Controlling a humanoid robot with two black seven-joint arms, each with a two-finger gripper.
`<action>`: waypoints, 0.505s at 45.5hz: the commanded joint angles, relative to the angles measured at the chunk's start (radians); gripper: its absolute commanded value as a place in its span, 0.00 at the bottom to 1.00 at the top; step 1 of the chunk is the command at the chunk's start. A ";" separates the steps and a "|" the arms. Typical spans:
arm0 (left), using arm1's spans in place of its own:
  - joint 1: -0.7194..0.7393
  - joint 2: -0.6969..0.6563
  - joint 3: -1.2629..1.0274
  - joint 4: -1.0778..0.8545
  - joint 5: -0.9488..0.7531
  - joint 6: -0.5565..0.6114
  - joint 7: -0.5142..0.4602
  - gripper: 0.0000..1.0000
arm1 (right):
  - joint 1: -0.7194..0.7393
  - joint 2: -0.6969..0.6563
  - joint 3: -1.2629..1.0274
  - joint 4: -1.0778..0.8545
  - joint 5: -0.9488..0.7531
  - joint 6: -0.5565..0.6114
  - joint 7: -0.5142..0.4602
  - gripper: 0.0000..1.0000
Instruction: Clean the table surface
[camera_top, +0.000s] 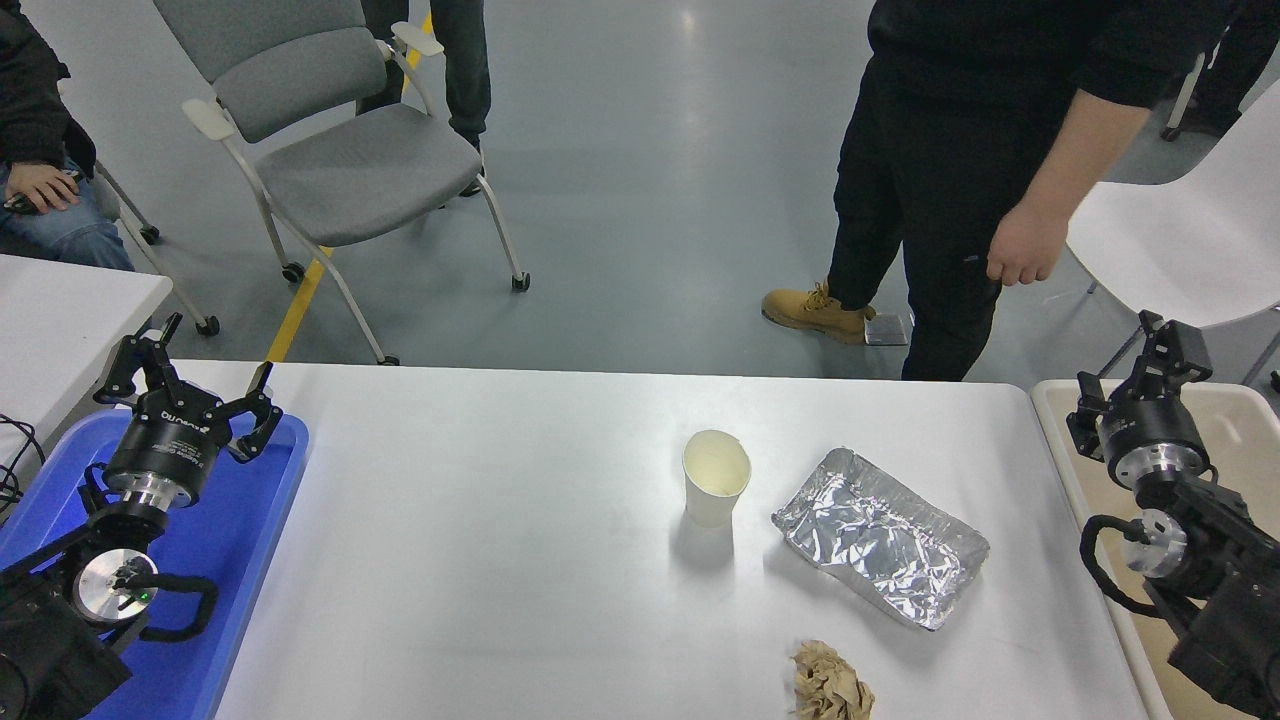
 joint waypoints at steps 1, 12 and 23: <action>0.000 0.000 0.000 0.000 0.000 0.000 0.000 1.00 | 0.000 -0.001 0.000 -0.001 0.000 0.001 0.000 0.99; 0.000 0.000 0.000 0.000 0.000 0.000 0.000 1.00 | -0.004 0.000 -0.002 -0.002 0.000 0.003 0.000 0.99; 0.000 0.000 0.000 0.000 0.000 0.000 0.000 1.00 | -0.007 0.000 -0.002 0.000 0.000 0.003 0.000 0.99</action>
